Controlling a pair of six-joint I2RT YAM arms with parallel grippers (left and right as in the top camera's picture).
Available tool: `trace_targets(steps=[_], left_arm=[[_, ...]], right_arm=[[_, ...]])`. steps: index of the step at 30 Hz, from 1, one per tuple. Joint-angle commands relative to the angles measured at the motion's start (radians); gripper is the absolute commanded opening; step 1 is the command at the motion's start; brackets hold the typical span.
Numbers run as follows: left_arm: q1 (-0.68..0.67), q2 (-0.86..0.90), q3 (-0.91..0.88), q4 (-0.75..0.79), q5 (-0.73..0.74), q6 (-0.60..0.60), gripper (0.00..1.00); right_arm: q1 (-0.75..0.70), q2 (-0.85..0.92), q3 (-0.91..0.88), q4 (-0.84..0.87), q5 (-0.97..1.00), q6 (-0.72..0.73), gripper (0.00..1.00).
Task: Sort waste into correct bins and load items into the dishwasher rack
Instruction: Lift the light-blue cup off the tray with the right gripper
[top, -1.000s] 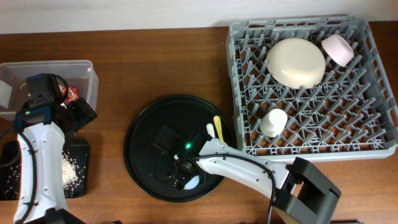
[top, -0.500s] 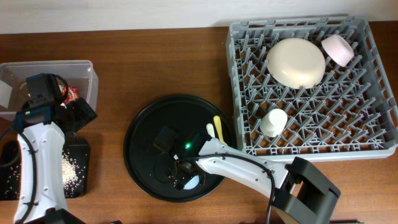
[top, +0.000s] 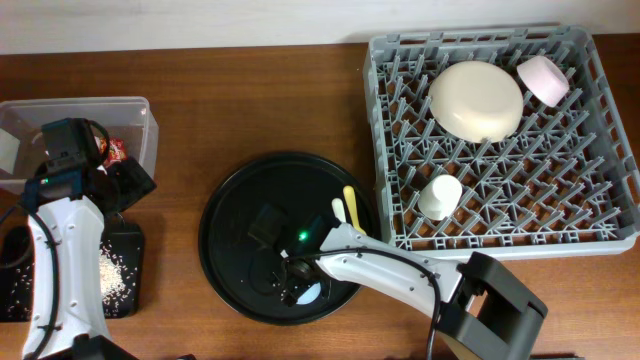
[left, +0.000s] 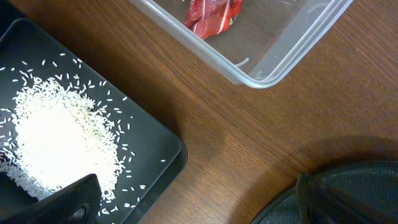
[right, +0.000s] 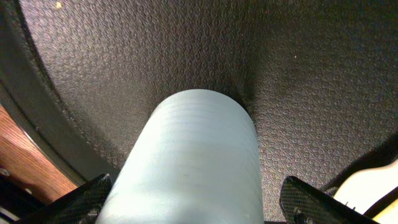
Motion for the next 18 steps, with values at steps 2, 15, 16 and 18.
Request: trace_targets(steps=[2,15,16,18], left_arm=[[0.002,0.001,0.008,0.002,0.003,-0.013,0.99],[0.002,0.001,0.008,0.002,0.003,-0.013,0.99],[0.002,0.001,0.008,0.002,0.003,-0.013,0.99],[0.002,0.001,0.008,0.002,0.003,-0.013,0.99]], right_arm=[[0.003,0.013,-0.012,0.006,0.016,0.010,0.89],[0.002,0.011,-0.015,0.003,0.009,0.010,0.65],[0.002,0.011,-0.014,0.002,0.005,0.009,0.64],[0.002,0.011,0.003,-0.017,0.005,0.010,0.64]])
